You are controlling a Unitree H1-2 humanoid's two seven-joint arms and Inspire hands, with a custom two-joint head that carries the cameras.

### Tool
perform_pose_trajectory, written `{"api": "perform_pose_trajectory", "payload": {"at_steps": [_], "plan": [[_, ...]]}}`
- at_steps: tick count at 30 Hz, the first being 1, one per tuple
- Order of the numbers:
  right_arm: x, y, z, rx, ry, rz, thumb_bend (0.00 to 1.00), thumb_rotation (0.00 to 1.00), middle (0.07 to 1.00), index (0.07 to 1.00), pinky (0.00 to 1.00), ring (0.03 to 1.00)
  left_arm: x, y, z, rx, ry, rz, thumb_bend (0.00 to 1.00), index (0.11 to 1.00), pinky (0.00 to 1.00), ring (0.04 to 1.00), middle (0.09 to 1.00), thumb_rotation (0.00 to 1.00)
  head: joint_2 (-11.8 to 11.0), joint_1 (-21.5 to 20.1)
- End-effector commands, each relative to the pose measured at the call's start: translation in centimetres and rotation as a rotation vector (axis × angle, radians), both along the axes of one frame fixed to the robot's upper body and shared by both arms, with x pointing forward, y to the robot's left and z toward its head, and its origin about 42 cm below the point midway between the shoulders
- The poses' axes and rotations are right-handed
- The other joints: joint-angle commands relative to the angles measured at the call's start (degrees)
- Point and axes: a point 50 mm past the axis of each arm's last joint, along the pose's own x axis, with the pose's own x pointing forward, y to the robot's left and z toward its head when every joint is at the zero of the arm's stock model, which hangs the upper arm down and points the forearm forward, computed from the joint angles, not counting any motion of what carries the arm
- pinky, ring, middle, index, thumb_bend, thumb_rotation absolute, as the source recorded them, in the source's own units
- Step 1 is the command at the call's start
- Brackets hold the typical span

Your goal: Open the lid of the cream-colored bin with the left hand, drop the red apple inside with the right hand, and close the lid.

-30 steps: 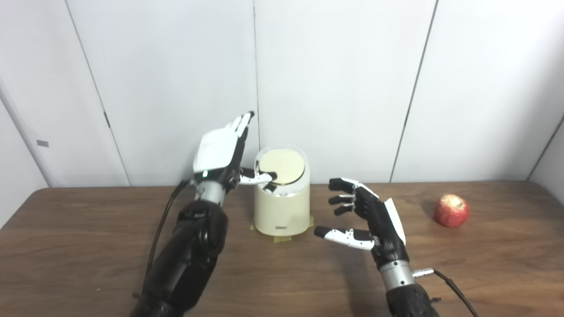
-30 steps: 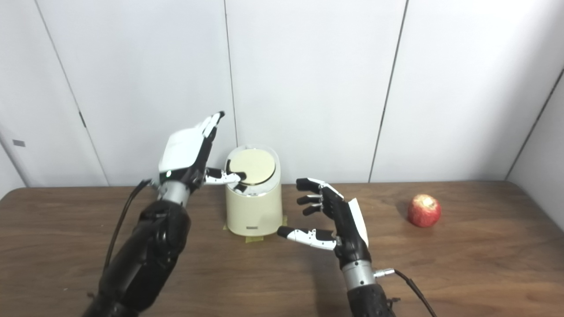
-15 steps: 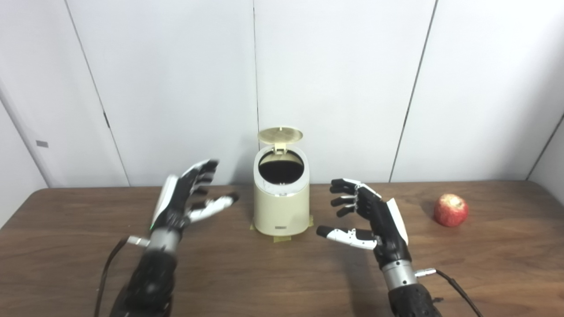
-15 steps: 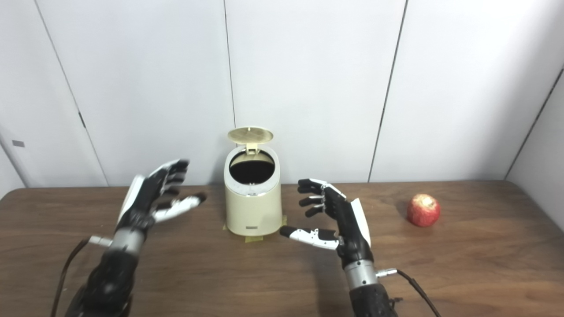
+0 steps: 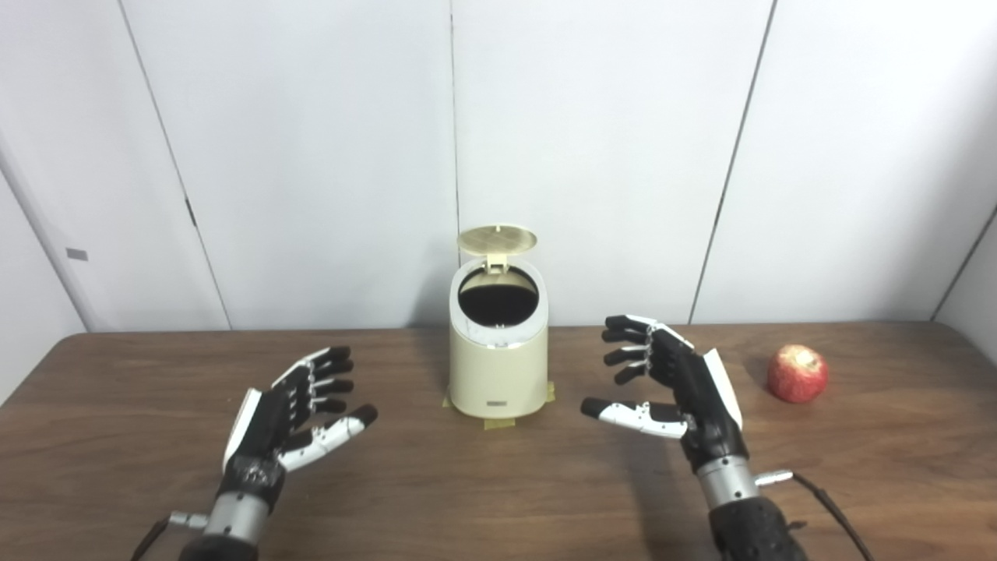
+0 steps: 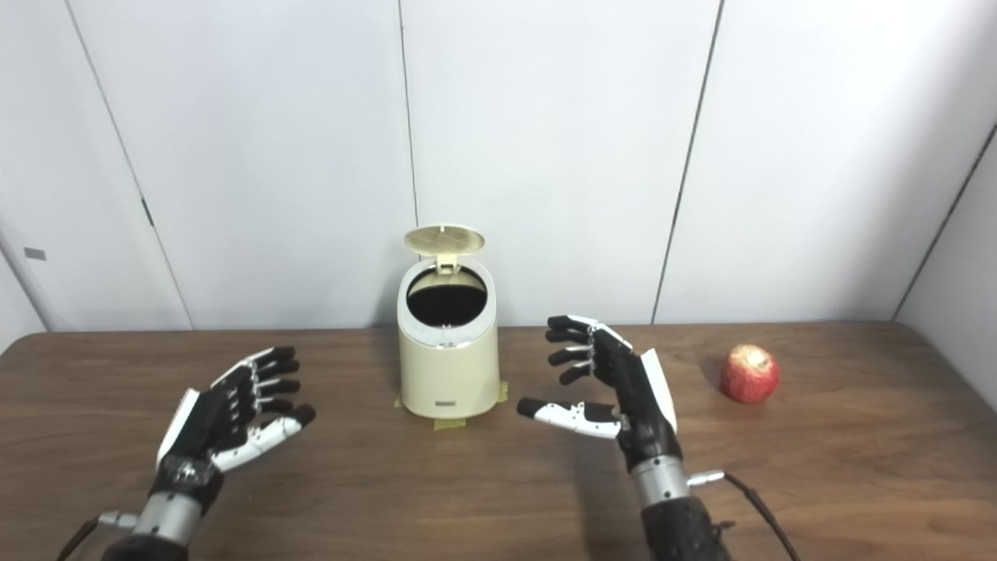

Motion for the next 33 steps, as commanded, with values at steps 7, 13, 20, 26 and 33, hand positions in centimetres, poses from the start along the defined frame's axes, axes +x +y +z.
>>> {"api": "perform_pose_trajectory", "payload": {"at_steps": [7, 13, 20, 26, 33], "plan": [[2.0, -5.4, 7.6, -0.111, -0.077, -0.075, 0.81, 0.21, 0.736, 0.761, 0.55, 0.654, 0.6, 0.9, 3.5, 0.013, -0.169, -0.034, 0.72, 0.83, 0.67, 0.734, 0.81, 0.24, -1.85, -7.46], [2.4, -10.0, 10.6, -0.019, -0.033, -0.168, 0.79, 0.18, 0.792, 0.893, 0.56, 0.653, 0.9, 1.8, 3.5, 0.05, -0.171, -0.026, 0.69, 0.836, 0.72, 0.751, 0.813, 0.23, -2.18, -11.09], [2.6, -15.3, 12.4, -0.117, -0.012, -0.3, 0.78, 0.16, 0.808, 0.856, 0.61, 0.7, 1.1, 2.2, 3.7, 0.055, -0.165, -0.022, 0.68, 0.828, 0.69, 0.756, 0.812, 0.2, -2.24, -13.81], [2.9, -18.5, 12.2, -0.185, 0.065, -0.373, 0.74, 0.11, 0.805, 0.818, 0.64, 0.732, 0.9, 2.0, 4.0, 0.034, -0.153, -0.014, 0.65, 0.829, 0.71, 0.771, 0.816, 0.14, -2.38, -14.52], [3.4, -21.1, 10.6, -0.244, 0.18, -0.387, 0.75, 0.09, 0.846, 0.835, 0.72, 0.81, 0.8, 1.9, 4.3, 0.044, -0.156, -0.015, 0.62, 0.825, 0.71, 0.77, 0.813, 0.11, -2.26, -14.8]]}}
